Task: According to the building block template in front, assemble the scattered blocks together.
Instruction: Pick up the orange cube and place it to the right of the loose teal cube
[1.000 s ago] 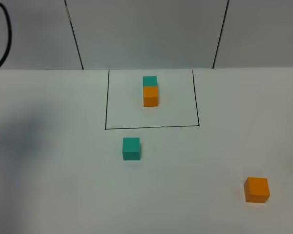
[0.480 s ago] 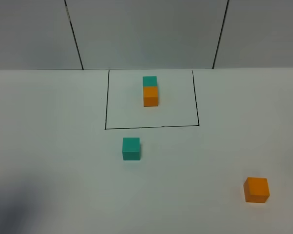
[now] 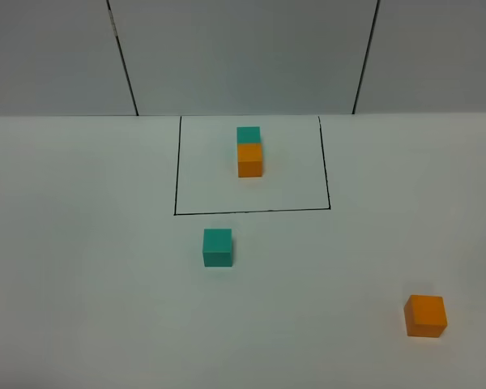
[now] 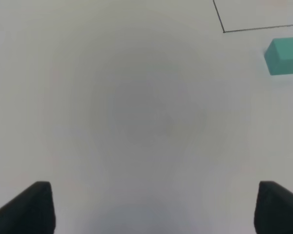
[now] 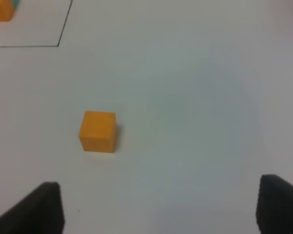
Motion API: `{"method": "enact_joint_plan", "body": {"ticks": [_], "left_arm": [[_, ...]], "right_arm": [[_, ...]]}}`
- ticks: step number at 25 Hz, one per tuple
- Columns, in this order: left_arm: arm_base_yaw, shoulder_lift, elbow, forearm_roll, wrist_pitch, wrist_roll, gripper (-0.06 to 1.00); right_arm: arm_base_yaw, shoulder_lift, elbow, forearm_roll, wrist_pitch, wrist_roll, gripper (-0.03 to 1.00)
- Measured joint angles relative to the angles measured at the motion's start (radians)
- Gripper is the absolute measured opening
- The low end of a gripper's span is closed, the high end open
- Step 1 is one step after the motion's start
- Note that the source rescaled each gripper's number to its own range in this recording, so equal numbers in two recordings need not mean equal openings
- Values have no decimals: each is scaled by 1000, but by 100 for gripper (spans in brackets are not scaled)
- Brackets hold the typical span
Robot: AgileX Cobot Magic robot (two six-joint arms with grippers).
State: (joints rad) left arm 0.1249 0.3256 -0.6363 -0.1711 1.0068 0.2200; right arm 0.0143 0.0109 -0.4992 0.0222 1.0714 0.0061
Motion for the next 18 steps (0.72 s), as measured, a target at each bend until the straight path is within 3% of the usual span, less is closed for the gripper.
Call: {"method": "enact_joint_plan", "body": {"ticks": [10, 18], "left_arm": [[0, -230, 121, 39, 39, 7, 79], [0, -331, 128, 51, 45, 7, 68]], "right_arm": [[0, 0, 0, 0, 0, 1, 64], [0, 0, 0, 0, 0, 1, 64]]}}
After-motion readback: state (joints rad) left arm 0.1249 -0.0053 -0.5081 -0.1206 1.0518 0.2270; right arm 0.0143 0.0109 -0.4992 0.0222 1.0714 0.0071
